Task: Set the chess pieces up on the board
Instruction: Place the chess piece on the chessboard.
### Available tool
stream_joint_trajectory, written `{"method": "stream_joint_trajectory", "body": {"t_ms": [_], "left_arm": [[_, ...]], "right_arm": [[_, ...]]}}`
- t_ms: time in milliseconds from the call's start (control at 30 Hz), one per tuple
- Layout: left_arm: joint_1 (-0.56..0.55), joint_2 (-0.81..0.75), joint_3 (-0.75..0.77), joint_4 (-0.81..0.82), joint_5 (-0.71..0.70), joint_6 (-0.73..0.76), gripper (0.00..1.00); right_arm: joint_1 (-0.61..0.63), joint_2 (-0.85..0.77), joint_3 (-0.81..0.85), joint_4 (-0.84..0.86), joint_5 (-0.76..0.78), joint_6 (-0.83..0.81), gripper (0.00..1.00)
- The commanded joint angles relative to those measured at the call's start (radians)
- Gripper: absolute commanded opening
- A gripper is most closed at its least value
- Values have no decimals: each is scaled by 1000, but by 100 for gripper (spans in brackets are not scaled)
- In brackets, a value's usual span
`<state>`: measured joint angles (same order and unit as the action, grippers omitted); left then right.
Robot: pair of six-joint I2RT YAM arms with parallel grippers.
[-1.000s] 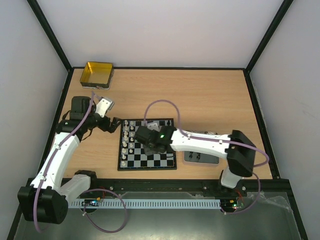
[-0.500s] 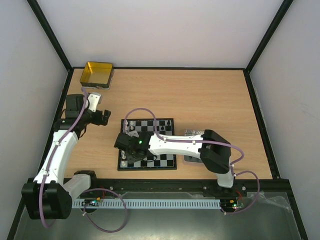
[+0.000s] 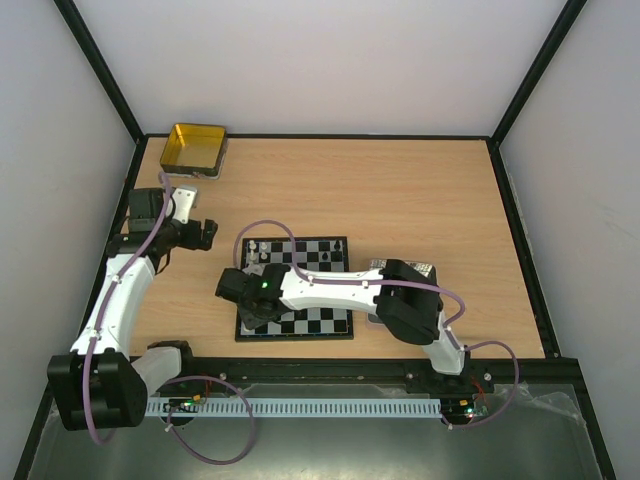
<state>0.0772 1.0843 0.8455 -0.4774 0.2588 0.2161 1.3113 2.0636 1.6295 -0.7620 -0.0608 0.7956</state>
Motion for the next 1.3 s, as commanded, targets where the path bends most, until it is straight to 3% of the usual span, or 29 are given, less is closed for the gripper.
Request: {"method": "stream_joint_trajectory", "body": {"t_ms": [0,1267], "left_arm": [[4,-1,-2,-7,21,-5,99],[4,-6,-2,-13,62,6,100]], "right_arm": [[8,36,42,-66,20,-16,4],[-11,60,33,-43,35,-17,13]]}}
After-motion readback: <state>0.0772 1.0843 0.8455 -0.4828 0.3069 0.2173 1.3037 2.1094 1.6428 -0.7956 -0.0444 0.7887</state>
